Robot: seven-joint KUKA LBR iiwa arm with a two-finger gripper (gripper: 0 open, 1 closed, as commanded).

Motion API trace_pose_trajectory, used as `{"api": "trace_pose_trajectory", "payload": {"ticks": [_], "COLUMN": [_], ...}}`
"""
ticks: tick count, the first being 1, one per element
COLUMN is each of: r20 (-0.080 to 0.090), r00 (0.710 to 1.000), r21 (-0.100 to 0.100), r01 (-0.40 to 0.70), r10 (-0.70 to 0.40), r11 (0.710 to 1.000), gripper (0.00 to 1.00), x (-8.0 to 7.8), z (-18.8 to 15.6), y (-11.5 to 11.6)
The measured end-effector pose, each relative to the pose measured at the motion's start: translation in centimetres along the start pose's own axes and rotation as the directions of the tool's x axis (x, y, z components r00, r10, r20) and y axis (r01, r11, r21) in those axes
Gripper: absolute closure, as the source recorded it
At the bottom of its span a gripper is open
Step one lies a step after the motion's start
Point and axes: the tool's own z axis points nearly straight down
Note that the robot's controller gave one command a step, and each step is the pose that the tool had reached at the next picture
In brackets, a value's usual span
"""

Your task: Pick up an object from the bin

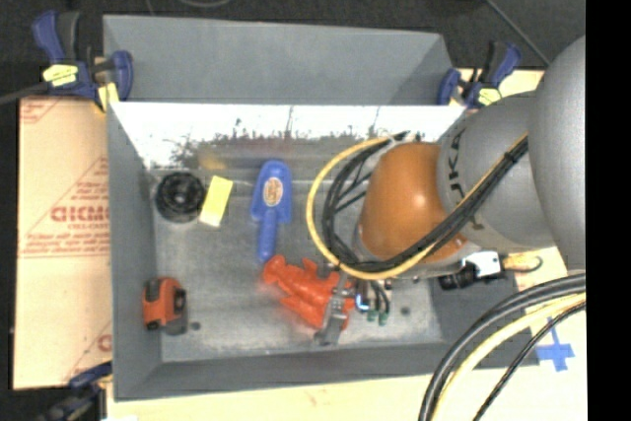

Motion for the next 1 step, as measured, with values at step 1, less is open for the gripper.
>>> {"api": "trace_pose_trajectory", "payload": {"ticks": [1], "r20": [0.001], "r00": [0.992], "r21": [0.000], "r01": [-0.126], "r10": [0.126], "r11": [0.992], "gripper": [0.00], "x": [0.30], "z": [-0.53], "y": [0.56]}}
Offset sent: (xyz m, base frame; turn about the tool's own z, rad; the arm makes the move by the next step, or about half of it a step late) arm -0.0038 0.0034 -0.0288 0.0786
